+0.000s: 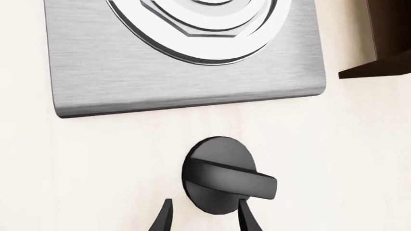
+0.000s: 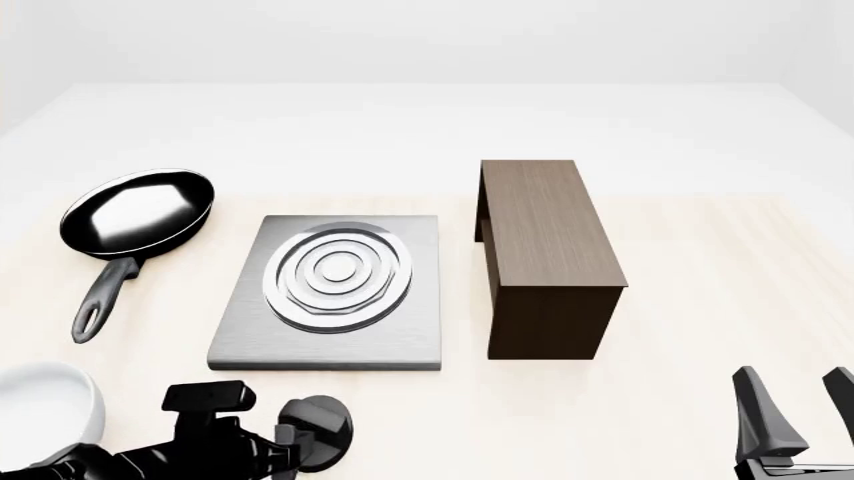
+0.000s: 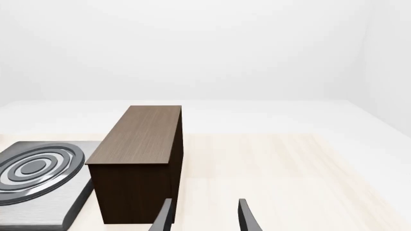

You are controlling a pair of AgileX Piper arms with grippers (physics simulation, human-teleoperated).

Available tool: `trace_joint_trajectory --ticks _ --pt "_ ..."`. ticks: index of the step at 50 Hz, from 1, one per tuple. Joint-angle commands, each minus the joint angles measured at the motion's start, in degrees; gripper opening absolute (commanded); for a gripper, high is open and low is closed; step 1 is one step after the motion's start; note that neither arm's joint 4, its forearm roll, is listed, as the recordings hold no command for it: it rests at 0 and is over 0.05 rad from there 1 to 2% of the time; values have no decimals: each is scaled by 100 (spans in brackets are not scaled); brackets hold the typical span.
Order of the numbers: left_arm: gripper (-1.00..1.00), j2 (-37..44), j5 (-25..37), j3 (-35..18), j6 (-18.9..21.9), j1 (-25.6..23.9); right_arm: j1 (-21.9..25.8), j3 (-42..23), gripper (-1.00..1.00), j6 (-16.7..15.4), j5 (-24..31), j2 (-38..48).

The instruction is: Turn on the stove.

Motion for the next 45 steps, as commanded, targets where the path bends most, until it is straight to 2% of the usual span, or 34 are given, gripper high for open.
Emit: trace_joint_trajectory --ticks 1,11,12,15,19,26,31,36,45 --pt "100 -90 -9 148 12 54 0 0 100 0 0 0" --pt "100 -403 153 293 82 195 0 0 100 1 0 0" --pt "100 -470 239 271 261 355 0 0 100 2 0 0" --pt "100 -626 356 291 260 397 0 0 100 2 0 0" --pt "100 -942 683 193 523 665 0 0 100 2 0 0" --pt "100 -1291 1046 92 569 859 -1 0 100 1 0 0" --pt "100 -1793 1631 -185 789 1241 0 0 100 1 0 0" --pt "100 -1816 1685 -224 782 1267 0 0 100 0 0 -1" --pt "100 -2231 2313 -761 1125 1862 -1 0 100 2 0 0"
